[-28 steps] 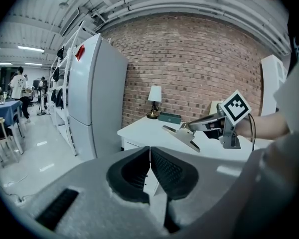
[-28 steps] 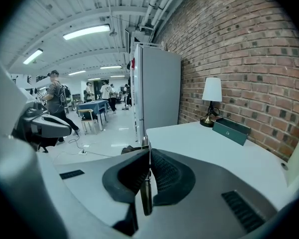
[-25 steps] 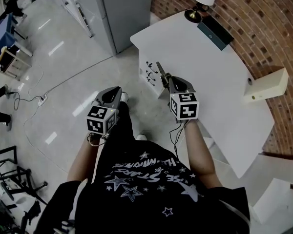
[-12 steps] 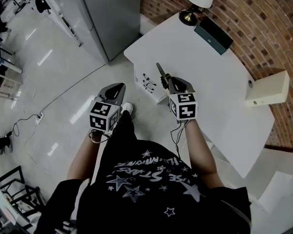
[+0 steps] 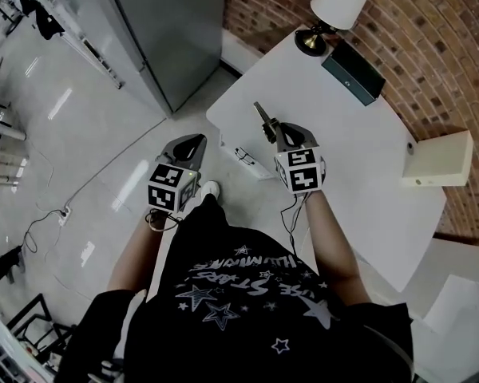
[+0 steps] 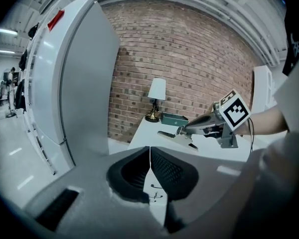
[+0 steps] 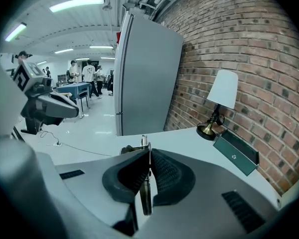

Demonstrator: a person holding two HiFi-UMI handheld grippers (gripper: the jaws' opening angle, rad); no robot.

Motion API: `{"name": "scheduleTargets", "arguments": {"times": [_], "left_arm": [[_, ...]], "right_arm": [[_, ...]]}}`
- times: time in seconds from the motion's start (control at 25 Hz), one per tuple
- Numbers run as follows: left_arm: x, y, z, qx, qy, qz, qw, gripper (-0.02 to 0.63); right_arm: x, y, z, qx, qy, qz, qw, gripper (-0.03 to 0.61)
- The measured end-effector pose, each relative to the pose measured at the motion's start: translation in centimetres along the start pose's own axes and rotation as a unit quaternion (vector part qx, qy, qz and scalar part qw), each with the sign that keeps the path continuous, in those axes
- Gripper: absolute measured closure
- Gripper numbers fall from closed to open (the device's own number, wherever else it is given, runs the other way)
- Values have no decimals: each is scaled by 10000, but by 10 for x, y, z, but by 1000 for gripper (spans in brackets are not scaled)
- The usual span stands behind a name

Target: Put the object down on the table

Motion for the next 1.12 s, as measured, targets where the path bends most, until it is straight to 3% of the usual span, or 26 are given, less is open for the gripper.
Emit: {"name": "scheduleTargets", "arguments": {"times": [0.56,1.12], "left_arm": [[-32,-49,86,433,-157,236,9987,592],[-40,-71,118,584,-176,317,9976,592]], "right_arm": [[-55,-87,6,479,1304,478,9892,566],[-54,-139,17,1079,2390,540,9635,566]]}}
Point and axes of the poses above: the fingertips, and each gripper's own axes: y backward along the fingers, z to its left, x out of its underside, the point moved 9 cm from there along y, backward along the fingers, and after that the axes turned 9 degrees about z, right-handed, at the moved point
